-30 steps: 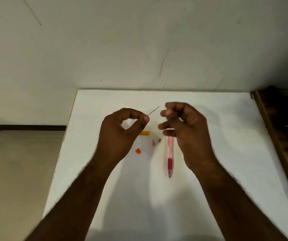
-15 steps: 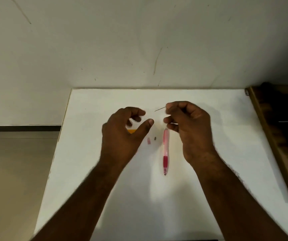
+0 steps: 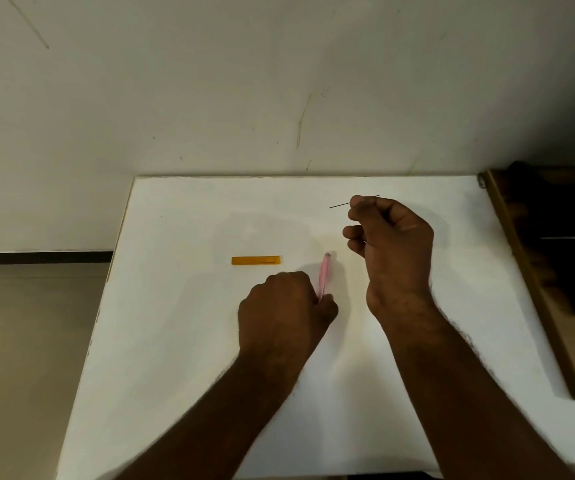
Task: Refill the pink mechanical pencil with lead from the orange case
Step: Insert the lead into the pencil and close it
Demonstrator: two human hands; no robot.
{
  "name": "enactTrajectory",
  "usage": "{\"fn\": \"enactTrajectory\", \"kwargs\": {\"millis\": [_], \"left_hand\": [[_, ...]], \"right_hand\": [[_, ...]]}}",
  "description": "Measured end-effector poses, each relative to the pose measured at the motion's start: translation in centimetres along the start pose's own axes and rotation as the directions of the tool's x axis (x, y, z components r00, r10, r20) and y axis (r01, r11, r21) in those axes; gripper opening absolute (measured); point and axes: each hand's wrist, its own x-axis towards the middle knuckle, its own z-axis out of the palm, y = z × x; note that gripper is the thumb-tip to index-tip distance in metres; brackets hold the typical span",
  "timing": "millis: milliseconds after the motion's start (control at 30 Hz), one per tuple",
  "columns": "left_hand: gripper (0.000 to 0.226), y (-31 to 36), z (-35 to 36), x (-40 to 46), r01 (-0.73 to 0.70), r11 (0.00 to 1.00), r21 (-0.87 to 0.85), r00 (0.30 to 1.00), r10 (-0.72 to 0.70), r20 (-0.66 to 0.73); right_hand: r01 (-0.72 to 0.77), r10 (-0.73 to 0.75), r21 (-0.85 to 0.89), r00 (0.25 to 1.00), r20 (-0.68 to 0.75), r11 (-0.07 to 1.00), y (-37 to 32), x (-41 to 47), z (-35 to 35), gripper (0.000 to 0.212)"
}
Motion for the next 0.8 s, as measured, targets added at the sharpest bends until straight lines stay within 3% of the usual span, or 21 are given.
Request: {"fn": "enactTrajectory", "kwargs": {"millis": [100,200,300,433,600,800], "left_hand": [[0.039,0.4,-1.2,0.1,0.002,0.996,-0.084,1.000,-0.004,-0.023],[0.026,0.0,-3.1,0.4,-0.046,0.976,-0.212,0.984,0.007,-0.178],[0.016,-1.1,-4.8,1.0,-0.092,0.950,-0.298,0.958,0.003,-0.288],[0.011,-2.4,-5.8,1.6,-0.156,0.920,-0.360,0.942,0.029,-0.336],[0.012,-3.3,-6.2,1.9,-0.231,0.914,-0.333,0.907,0.079,-0.413],[0.013,-4.2,-6.1,2.2,-0.223,0.939,-0.262,0.912,0.107,-0.396]], "right_hand": [[0.029,-0.029,-0.005,1.000,-0.008,1.000,-0.2,0.1,-0.1,0.009],[0.035,-0.035,0.041,0.999,-0.007,0.999,-0.5,0.0,-0.2,0.010],[0.009,-0.014,0.111,0.999,0.052,0.994,-0.5,-0.3,0.1,0.013],[-0.046,0.019,0.195,0.990,0.137,0.980,-0.7,-1.0,0.9,0.015],[-0.082,0.035,0.218,0.977,0.211,0.972,-0.9,-1.6,1.5,0.013],[-0.054,-0.003,0.205,0.964,0.264,0.977,-0.8,-2.0,1.9,0.014]]}}
